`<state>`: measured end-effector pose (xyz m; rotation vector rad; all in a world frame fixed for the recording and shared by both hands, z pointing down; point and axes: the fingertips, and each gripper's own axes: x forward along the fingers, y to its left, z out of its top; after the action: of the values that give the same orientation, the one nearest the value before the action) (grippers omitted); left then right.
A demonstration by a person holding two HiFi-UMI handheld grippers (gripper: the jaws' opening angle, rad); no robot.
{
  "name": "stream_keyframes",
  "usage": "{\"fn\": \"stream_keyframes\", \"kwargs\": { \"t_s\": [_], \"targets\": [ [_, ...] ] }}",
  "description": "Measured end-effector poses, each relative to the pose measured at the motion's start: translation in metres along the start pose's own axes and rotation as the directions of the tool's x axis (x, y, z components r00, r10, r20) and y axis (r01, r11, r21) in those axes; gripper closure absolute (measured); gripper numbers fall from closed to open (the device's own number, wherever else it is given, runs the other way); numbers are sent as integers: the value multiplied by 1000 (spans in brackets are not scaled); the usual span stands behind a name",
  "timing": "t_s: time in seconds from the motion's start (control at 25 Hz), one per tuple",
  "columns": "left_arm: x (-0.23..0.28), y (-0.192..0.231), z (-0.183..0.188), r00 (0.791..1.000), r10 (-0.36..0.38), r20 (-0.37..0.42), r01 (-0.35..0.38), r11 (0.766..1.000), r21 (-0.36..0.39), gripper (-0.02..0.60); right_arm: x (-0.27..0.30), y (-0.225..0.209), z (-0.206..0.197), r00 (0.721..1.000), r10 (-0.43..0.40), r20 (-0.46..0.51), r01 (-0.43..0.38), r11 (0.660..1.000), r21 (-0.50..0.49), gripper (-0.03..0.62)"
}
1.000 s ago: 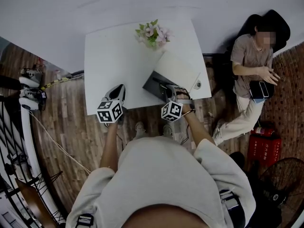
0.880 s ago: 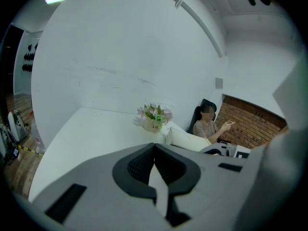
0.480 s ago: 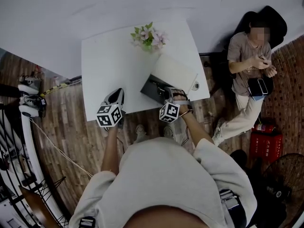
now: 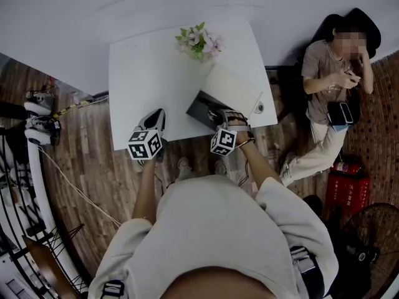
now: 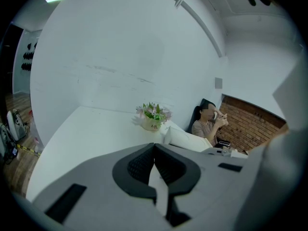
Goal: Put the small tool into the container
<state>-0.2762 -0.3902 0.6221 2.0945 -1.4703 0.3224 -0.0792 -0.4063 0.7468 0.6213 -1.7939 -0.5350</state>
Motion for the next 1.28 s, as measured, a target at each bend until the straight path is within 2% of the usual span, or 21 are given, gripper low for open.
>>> {"fn": "stream_keyframes", "kwargs": {
  "t_s": [0.24,0.4,0.84,1.08,1.28],
  "targets": [
    [-5,0,-6,1000,4,-4,-4,1000,-5,572,2,8,-2,999,44,-15,-44,999,3,535],
    [-5,2,-4,1000,11,6,-11,1000,-5,572,5,15,-6,996,85,-28,-85,996,16,463],
    [-9,-3,-5,1000,7,13,-7,1000,-2,572,2,12,-12,996,78,-36,-78,997,2,355],
    [-14,-7,-6,1000,0,16,0,1000,6,572,-7,11,-12,997,63,-33,-63,998,8,344],
    [-18,-14,-10,1000,-12,12,12,1000,15,572,-19,11,-13,999,35,-23,-35,999,33,366]
  ]
}}
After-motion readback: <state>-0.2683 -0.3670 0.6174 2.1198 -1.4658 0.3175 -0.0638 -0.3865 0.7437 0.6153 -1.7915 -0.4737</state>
